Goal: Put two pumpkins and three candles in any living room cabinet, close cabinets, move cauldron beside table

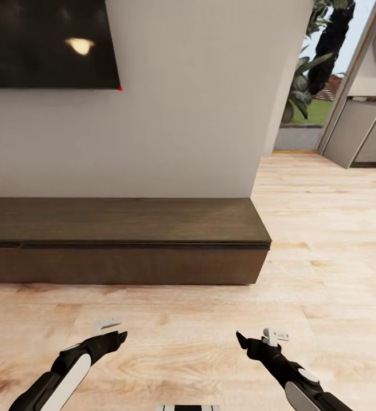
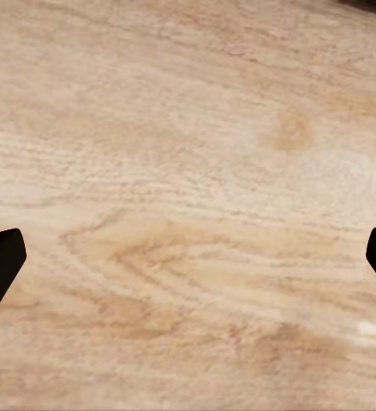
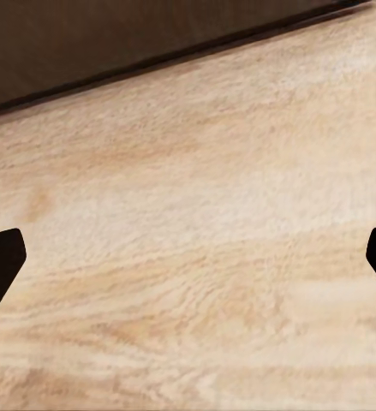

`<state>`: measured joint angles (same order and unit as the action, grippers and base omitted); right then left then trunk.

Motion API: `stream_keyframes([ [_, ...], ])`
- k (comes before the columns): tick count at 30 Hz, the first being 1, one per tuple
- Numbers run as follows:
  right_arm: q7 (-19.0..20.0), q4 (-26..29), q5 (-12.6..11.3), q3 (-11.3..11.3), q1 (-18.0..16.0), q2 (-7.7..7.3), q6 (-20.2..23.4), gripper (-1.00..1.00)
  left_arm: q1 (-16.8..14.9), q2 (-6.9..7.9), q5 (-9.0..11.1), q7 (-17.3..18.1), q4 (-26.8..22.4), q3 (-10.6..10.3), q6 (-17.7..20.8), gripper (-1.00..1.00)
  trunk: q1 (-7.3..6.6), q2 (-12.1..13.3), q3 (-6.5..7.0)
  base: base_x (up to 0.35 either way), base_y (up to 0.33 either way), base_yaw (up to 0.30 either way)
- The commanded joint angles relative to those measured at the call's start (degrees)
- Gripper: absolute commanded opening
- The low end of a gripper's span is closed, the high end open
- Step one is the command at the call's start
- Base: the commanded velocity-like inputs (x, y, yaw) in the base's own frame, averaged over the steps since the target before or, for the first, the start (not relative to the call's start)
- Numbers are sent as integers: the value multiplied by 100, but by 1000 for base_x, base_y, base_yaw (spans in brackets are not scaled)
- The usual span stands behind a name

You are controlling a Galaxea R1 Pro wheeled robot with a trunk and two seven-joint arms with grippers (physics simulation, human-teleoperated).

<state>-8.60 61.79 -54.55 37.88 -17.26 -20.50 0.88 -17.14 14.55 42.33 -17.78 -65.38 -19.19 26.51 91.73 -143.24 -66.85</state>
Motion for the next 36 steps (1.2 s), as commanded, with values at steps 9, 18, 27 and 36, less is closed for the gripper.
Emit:
stream_keyframes([
  [9, -50, -18, -38, 19, -6, -6, 9, 100, 0, 2, 65, -34, 58, -18, 3, 100, -161, 283, 165, -6, 0, 152],
  [18, -54, -67, -38, 18, -6, -7, 9, 100, 1, -5, 65, -32, 102, -21, 3, 100, -358, 644, 327, -189, 0, 281],
  [27, -60, -144, -38, 18, -6, -2, 9, 100, 1, -3, 65, -33, 113, -15, 3, 100, -556, 1005, 488, -243, 67, 286],
  [36, -83, -143, -23, 18, -6, -5, 3, 100, 1, -5, 60, -33, 194, -15, -1, 100, -754, 1366, 650, -242, 119, 286],
])
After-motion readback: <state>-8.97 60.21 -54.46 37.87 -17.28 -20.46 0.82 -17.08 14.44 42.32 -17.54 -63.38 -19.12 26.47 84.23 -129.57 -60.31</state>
